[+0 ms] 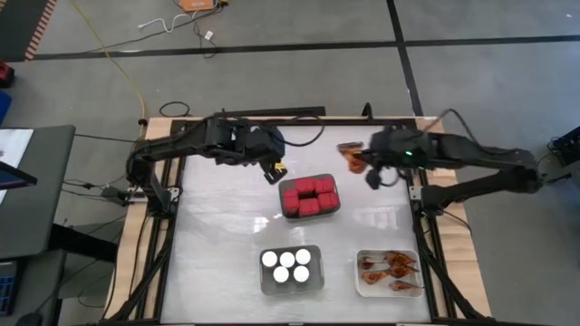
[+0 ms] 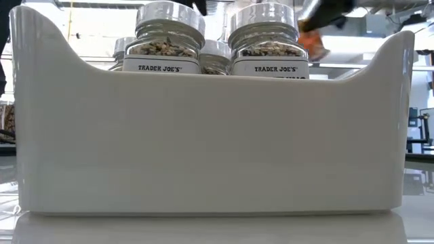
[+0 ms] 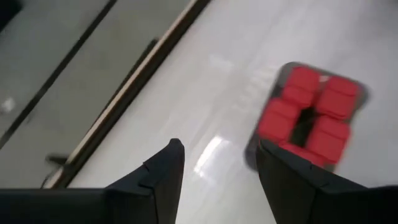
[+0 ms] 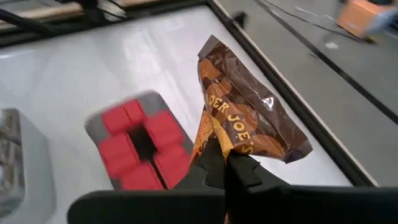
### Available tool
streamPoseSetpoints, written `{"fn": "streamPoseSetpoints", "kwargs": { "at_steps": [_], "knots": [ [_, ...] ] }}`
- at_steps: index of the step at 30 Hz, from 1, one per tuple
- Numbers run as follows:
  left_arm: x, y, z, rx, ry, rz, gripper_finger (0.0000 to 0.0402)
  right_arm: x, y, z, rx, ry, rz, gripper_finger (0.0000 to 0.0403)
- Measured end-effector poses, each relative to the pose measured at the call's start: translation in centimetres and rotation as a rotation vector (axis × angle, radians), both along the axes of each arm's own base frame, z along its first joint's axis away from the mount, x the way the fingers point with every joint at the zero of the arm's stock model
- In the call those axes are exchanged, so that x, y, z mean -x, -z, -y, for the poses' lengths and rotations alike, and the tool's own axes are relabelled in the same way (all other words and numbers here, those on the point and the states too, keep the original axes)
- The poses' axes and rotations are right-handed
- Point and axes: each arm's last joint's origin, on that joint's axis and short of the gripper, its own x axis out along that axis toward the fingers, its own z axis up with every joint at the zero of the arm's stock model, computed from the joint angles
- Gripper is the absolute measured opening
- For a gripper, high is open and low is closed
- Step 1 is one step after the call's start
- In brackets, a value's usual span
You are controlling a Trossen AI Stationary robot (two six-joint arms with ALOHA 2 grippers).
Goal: Sort spices by type
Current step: Put the orange seasoning pack into the white bin
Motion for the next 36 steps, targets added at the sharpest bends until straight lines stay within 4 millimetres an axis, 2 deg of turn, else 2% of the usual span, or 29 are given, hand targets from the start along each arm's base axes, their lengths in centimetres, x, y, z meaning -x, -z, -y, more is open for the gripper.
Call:
{"fn": "streamPoseSetpoints", "kwargs": {
  "at_steps": [3, 6, 10, 14, 18, 21, 26, 30, 36],
  "knots": [
    [0.0, 1.0, 0.4, -0.014, -0.079, -0.019, 0.0188, 3.0, -0.4, -1.4, -0.023, 0.060, 0.003, 0.0014],
    [-0.2, 2.9, 0.9, 0.006, -0.098, -0.058, 0.0186, 5.7, -0.7, -2.8, -0.100, 0.102, 0.045, 0.0014],
    [0.6, 6.3, 0.5, 0.064, -0.148, -0.122, 0.0185, 6.8, -0.7, -5.0, -0.187, 0.109, 0.126, 0.0013],
    [2.8, 8.8, -0.3, 0.162, -0.147, -0.041, 0.0185, 5.4, -0.3, -8.6, -0.169, 0.130, 0.209, 0.0013],
    [6.4, 10.1, -0.5, 0.275, -0.081, 0.123, 0.0185, 3.0, 1.2, -13.0, -0.192, 0.174, 0.280, 0.0013],
    [9.5, 11.3, -0.5, 0.313, -0.117, 0.190, 0.0185, 1.1, 2.3, -16.0, -0.229, 0.200, 0.271, 0.0013],
    [13.4, 13.3, -0.4, 0.341, -0.191, 0.212, 0.0185, -2.1, 2.0, -20.4, -0.249, 0.253, 0.237, 0.0013],
    [15.0, 13.9, -0.1, 0.372, -0.191, 0.234, 0.0185, -3.3, 0.9, -23.6, -0.252, 0.287, 0.199, 0.0013],
    [15.5, 14.1, 0.2, 0.375, -0.173, 0.239, 0.0185, -2.6, 1.0, -27.9, -0.310, 0.356, 0.115, 0.0013]
  ]
}}
